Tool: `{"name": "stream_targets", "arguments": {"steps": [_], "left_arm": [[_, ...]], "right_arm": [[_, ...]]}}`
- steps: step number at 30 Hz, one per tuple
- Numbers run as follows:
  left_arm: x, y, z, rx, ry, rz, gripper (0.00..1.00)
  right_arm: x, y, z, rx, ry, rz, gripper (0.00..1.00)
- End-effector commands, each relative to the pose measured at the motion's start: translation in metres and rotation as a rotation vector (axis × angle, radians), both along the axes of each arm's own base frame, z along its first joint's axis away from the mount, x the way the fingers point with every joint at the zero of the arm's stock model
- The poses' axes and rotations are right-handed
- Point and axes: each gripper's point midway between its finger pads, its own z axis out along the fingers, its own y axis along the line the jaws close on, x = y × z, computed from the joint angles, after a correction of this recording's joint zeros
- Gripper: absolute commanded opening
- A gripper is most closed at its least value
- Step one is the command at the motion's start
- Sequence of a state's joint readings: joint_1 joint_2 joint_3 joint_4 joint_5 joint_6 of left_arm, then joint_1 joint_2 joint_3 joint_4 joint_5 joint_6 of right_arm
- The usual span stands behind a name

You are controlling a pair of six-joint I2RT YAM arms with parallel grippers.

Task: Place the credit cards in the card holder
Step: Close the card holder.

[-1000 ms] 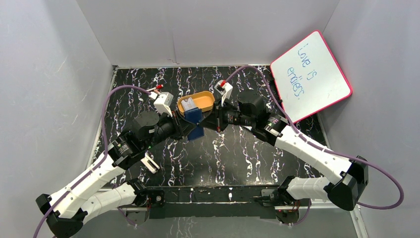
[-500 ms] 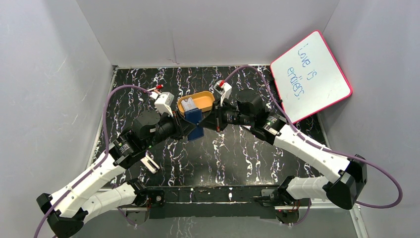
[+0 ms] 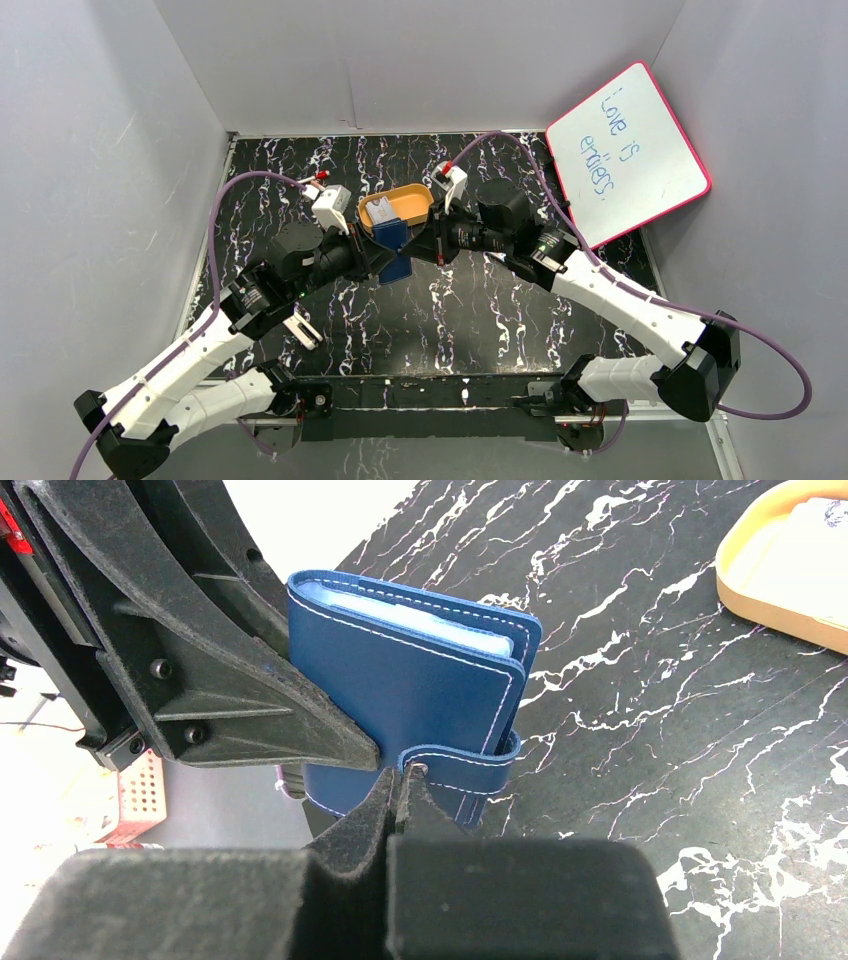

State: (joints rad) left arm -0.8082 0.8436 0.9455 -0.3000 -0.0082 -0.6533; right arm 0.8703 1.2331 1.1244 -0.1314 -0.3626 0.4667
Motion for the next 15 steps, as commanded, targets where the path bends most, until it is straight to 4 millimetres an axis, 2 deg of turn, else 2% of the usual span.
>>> {"name": "stream_targets", "arguments": {"steps": [1, 15], "left_arm": [[-0.022, -0.027, 0.060, -0.199, -0.069, -0.164, 0.00], [-0.035, -0.038, 0.076, -0.263, -0.056, -0.251, 0.00]], "right_arm": [[-0.001, 0.012, 0.025, 0.062, -0.045, 0.036, 0.00], [0.002, 0.015, 0.023, 0.055, -0.042, 0.032, 0.00]]}}
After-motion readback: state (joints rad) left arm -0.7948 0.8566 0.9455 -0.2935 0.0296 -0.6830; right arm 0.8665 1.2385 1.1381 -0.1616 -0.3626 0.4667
